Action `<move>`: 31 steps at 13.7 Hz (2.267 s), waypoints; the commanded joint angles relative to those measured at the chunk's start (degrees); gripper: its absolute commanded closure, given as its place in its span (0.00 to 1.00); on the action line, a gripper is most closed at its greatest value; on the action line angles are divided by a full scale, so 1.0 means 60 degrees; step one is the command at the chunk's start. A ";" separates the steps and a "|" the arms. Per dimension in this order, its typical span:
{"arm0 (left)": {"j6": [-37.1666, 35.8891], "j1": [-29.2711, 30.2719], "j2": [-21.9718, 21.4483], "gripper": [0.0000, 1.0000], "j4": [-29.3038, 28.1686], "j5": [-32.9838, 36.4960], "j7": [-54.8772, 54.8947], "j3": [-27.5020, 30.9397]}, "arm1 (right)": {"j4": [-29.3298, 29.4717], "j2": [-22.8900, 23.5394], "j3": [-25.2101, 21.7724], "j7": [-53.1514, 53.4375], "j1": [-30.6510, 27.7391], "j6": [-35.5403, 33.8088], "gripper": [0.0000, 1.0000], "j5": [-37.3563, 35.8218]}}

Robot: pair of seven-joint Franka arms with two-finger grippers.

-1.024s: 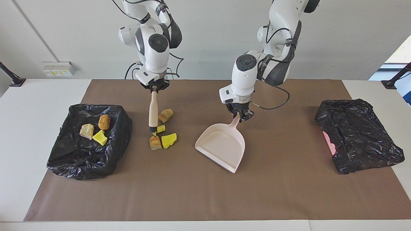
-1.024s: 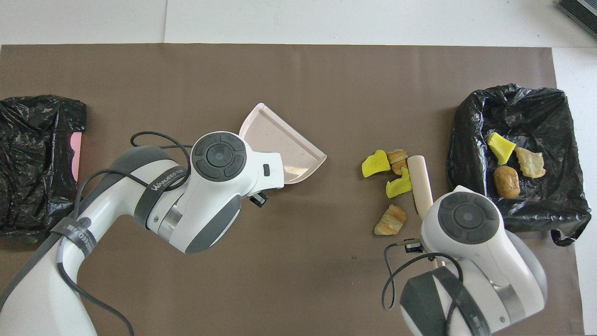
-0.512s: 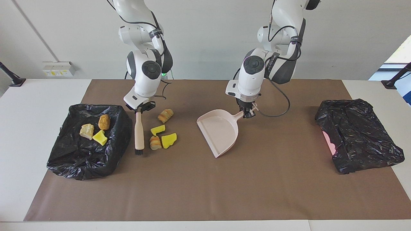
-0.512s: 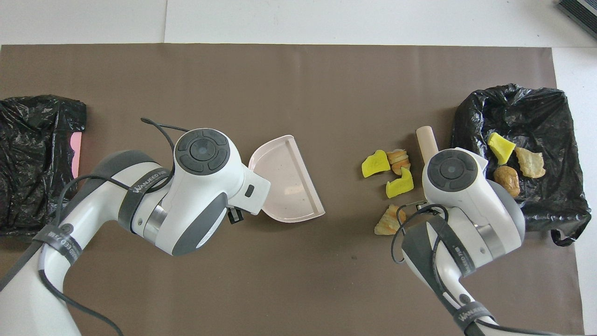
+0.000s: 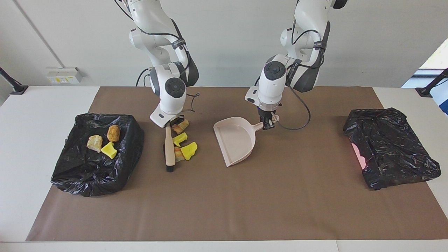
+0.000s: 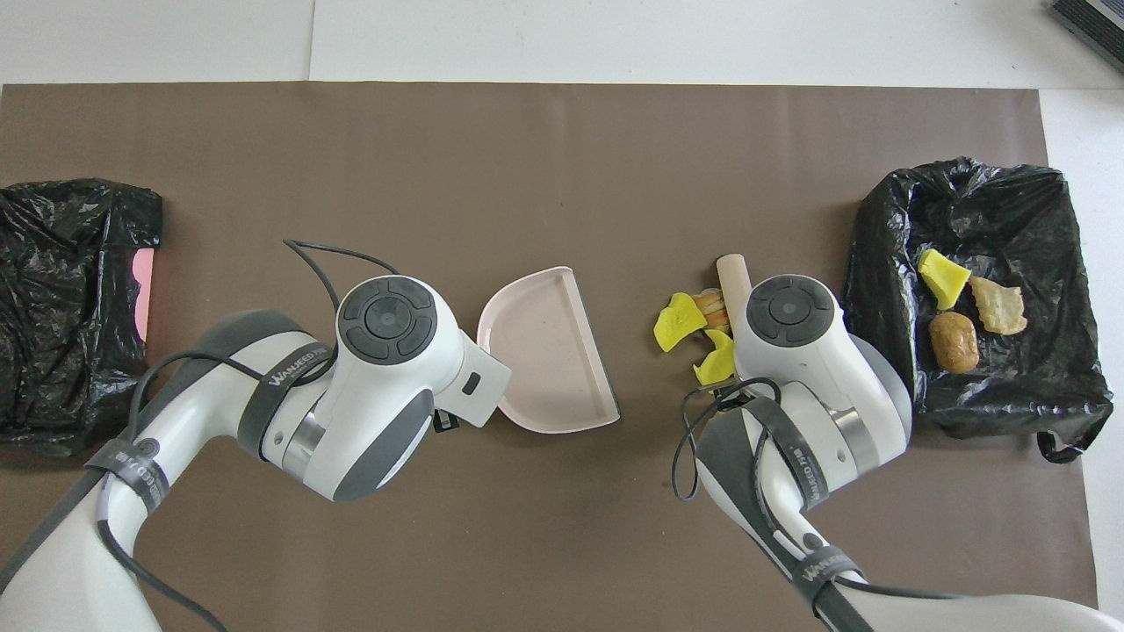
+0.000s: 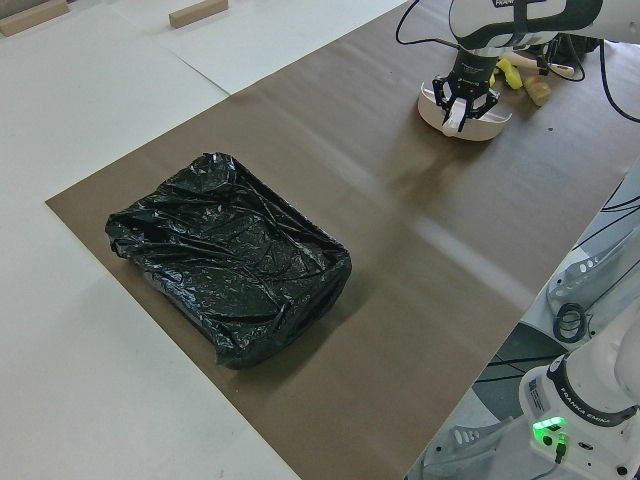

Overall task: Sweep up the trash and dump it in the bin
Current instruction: 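Sweep the remaining trash pieces into the dustpan with the right gripper's brush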

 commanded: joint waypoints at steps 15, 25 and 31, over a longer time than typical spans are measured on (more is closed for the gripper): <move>0.0357 -0.0023 -0.0629 1.00 -0.0837 0.0485 0.1557 0.0058 | 0.2325 -0.0191 0.0177 0.0627 0.0946 -0.2097 1.00 0.4739; 0.0768 -0.0432 -0.1419 1.00 -0.1980 0.0677 0.1033 0.0043 | -0.2521 -0.3563 0.0221 0.2202 0.0094 -0.2321 1.00 0.0968; 0.0841 -0.0624 -0.1405 1.00 -0.2112 0.0677 0.0770 0.0058 | -0.3666 -0.3903 0.0221 0.0632 -0.0611 -0.1737 1.00 0.1126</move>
